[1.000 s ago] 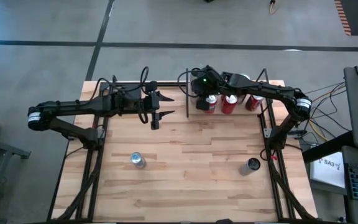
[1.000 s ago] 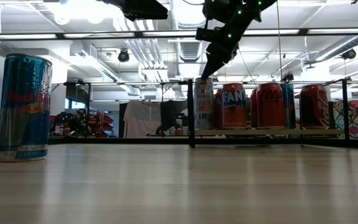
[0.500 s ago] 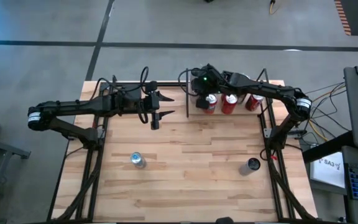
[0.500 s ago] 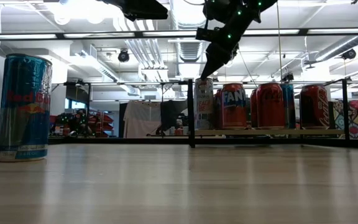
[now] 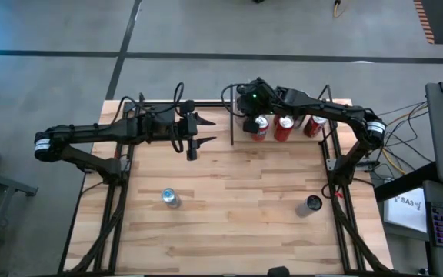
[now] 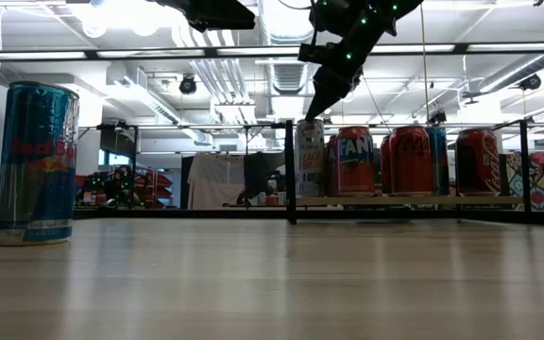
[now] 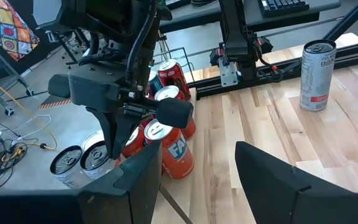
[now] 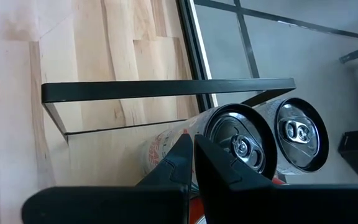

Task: Place canned beverage on shelf
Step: Put the left white soda can on the shelf aligned with the other white soda can, then put the blue soda can on the shelf aligned with the other blue soda cans

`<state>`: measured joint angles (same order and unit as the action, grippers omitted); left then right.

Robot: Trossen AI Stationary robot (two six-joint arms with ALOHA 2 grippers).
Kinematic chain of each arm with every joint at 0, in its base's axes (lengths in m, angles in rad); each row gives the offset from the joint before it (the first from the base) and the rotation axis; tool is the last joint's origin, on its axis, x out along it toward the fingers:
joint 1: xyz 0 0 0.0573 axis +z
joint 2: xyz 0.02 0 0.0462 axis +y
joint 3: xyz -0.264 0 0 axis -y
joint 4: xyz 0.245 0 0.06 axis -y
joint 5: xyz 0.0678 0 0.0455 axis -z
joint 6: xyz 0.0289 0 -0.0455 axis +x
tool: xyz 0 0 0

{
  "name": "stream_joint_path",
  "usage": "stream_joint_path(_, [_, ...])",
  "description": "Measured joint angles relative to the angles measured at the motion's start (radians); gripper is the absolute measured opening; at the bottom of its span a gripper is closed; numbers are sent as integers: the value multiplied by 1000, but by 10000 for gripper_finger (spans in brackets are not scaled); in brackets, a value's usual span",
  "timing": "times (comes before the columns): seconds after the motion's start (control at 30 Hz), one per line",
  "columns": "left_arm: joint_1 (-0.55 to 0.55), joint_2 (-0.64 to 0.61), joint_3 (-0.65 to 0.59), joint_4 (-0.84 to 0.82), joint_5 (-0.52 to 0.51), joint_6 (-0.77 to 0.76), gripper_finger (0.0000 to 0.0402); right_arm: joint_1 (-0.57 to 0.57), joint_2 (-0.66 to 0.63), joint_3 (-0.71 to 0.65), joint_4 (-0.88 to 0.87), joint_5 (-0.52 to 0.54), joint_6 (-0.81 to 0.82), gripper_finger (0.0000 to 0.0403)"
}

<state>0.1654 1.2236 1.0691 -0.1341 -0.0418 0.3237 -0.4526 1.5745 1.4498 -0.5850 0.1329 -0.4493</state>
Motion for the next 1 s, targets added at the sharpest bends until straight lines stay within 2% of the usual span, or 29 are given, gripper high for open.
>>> stream_joint_path(0.67, [0, 0, 0, 0, 0, 0, 190, 0, -2, 0, 1, 0, 2, 9])
stream_joint_path(1.0, [0, 0, 0, 0, 0, 0, 190, 20, -51, 19, -3, -1, 60, 9])
